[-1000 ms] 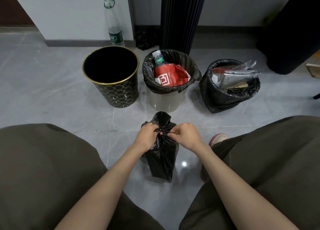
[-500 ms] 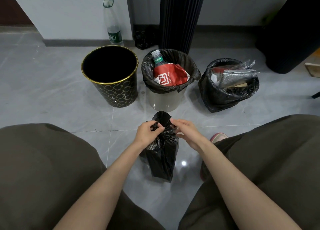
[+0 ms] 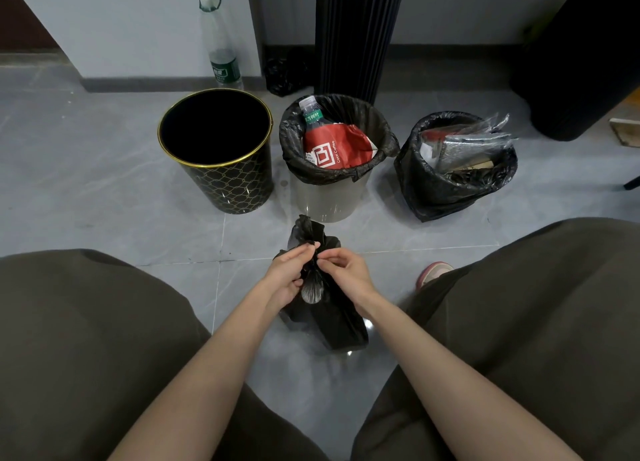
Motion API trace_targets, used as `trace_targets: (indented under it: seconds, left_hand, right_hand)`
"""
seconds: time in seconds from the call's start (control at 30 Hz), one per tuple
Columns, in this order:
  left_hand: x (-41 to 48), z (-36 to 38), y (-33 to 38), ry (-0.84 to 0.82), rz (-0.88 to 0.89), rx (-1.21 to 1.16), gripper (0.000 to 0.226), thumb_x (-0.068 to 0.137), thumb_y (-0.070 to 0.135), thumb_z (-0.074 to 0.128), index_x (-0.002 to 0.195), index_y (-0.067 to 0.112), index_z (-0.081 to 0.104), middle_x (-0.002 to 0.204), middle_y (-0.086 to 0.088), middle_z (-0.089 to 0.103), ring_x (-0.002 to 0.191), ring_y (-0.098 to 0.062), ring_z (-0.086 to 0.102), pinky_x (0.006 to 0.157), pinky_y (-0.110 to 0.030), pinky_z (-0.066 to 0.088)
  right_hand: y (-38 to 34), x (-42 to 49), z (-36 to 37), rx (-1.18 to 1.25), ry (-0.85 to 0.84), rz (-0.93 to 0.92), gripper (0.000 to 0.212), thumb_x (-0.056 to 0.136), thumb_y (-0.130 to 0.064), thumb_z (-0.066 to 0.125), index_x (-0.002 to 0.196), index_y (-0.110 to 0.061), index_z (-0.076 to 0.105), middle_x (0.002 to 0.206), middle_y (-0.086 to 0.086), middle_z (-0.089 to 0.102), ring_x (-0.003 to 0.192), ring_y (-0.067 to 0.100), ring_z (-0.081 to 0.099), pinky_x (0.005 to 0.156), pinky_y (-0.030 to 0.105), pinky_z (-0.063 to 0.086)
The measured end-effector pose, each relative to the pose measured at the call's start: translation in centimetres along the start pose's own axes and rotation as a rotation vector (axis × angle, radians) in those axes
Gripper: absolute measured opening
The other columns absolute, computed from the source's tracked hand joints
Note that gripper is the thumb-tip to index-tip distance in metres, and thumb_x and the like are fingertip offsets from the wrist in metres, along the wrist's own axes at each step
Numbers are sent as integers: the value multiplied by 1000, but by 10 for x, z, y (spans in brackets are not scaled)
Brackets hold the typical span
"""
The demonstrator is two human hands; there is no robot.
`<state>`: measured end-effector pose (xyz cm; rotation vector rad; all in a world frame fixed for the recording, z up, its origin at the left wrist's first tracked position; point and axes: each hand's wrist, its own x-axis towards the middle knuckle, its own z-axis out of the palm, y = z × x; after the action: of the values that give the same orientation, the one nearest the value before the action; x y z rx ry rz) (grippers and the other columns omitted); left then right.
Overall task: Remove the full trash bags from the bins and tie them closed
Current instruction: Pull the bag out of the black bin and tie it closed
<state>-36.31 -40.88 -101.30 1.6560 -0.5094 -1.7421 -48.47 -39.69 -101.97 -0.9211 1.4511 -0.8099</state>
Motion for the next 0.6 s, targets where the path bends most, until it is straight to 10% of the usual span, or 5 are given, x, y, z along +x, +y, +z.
trace_targets:
  seconds: [0.1, 0.2, 0.3, 0.37, 0.6]
  left_hand:
    - [3, -1, 0, -4, -71, -39, 33, 91, 32, 59, 123, 29, 60, 145, -5, 43, 137, -27, 33, 73, -21, 36]
    - [5, -3, 1, -30, -114, -84, 44, 91, 29, 58, 134, 26, 51, 151, -16, 31, 145, -35, 11, 115, -34, 21]
    - [1, -3, 5, -9, -87, -72, 34, 92, 24, 58, 126, 22, 59, 99, -5, 67, 88, -15, 63, 69, -16, 51]
    - [-1, -1, 7, 19, -58, -64, 21, 92, 18, 57, 111, 21, 66, 54, 6, 59, 41, -1, 44, 37, -12, 29]
    - [-3, -7, 26, 67, -60, -165, 9, 96, 15, 49, 99, 17, 57, 43, 7, 45, 34, -3, 33, 49, -20, 37]
  right_hand:
    - [2, 4, 4, -88, -2, -55, 17, 82, -8, 69, 99, -8, 65, 87, -4, 64, 81, 4, 59, 75, 9, 46]
    - [2, 7, 5, -159, -17, -57, 16, 82, -13, 72, 96, -12, 65, 86, -2, 64, 81, 8, 59, 78, 19, 48]
    - [2, 8, 2, -104, -60, -24, 16, 84, -13, 71, 98, -6, 67, 83, -1, 64, 76, 6, 58, 71, 10, 47]
    - [2, 7, -1, 22, -102, 55, 20, 86, -13, 68, 102, 0, 67, 88, 4, 68, 78, 8, 62, 73, 11, 49]
    - [3, 6, -3, 214, -52, 143, 22, 86, -15, 68, 101, 1, 70, 87, 5, 74, 83, 12, 69, 87, 24, 54]
